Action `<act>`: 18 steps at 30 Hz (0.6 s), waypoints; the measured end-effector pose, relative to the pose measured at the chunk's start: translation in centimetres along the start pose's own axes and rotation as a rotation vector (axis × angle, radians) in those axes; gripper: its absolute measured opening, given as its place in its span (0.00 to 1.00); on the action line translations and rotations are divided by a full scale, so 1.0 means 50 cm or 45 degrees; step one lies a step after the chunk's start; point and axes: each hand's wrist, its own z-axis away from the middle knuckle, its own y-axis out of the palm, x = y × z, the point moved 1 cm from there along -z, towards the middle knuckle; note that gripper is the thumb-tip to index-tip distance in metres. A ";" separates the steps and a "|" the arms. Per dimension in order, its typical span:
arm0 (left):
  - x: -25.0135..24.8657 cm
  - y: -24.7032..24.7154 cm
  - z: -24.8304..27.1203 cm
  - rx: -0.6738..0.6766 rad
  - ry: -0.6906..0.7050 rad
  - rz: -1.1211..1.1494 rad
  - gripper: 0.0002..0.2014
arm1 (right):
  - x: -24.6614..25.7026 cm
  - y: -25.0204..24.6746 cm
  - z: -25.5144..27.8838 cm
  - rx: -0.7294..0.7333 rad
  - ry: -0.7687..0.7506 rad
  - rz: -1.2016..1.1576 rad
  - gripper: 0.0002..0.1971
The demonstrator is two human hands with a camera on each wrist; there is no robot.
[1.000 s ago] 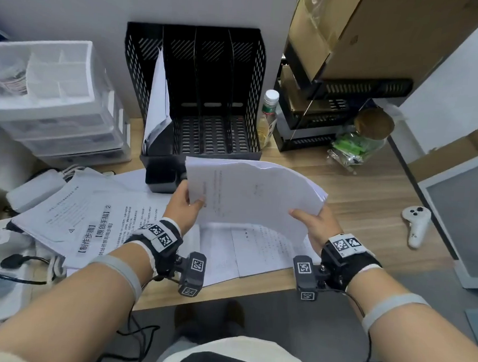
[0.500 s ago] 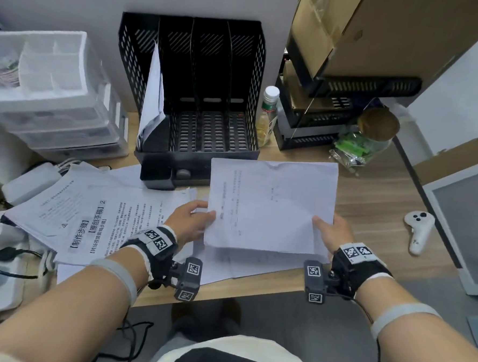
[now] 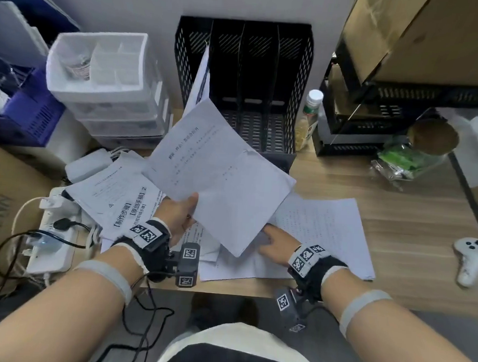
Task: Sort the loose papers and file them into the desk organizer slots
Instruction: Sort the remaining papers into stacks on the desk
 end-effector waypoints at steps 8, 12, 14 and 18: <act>0.030 -0.137 -0.033 -0.369 -0.124 -0.101 0.25 | -0.086 0.022 0.034 0.142 0.049 0.979 0.38; 0.057 -0.170 -0.039 -0.469 -0.215 -0.161 0.21 | -0.147 -0.014 0.071 -0.153 0.347 0.928 0.31; 0.070 -0.179 -0.046 -0.451 -0.224 -0.209 0.19 | -0.161 -0.027 0.073 -0.239 0.436 0.907 0.29; 0.058 -0.154 -0.013 -0.399 -0.254 -0.293 0.16 | -0.144 -0.013 0.063 -0.123 0.259 0.800 0.48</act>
